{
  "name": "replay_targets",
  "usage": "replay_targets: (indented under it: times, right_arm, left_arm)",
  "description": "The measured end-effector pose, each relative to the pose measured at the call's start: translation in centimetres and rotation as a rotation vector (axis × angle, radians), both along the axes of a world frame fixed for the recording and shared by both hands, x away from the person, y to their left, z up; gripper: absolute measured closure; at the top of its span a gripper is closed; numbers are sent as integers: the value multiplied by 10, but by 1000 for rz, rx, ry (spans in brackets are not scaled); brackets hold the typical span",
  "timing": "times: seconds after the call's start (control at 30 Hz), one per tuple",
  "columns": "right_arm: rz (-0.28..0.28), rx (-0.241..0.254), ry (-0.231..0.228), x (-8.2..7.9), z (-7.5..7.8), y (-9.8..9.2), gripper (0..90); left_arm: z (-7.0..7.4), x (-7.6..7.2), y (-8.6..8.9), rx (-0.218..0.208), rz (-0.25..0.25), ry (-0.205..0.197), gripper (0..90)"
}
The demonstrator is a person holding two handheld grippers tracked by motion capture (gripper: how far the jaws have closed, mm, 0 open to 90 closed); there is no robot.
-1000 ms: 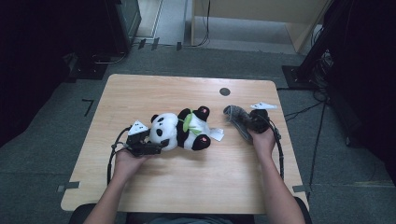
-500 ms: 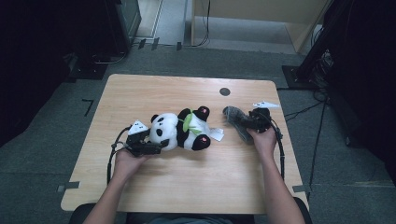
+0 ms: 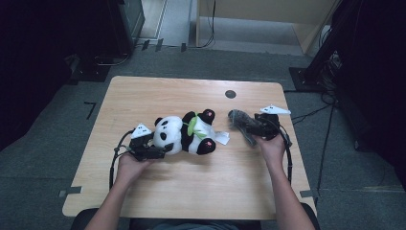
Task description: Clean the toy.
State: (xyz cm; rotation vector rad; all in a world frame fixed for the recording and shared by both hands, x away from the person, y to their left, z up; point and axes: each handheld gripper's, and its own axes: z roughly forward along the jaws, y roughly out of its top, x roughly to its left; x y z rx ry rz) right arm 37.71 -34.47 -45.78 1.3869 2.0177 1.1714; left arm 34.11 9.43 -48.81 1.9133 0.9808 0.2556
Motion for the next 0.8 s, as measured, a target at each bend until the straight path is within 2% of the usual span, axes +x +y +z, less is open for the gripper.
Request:
replay_targets:
  times: [0.07, 0.3, 0.63, 0.8]
  right_arm:
    - [8, 15, 14, -4, 3, 3, 284]
    - [36, 67, 1, -16, 10, 12, 219]
    - [143, 61, 9, -36, 16, 43, 151]
    - [199, 57, 4, -45, 19, 58, 146]
  left_arm:
    - [0, 0, 0, 0, -1, 0, 94]
    - [0, 0, 0, 5, -1, -3, 91]
    - [0, 0, 0, 7, -2, -5, 91]
    - [0, 0, 0, 8, -3, -5, 92]
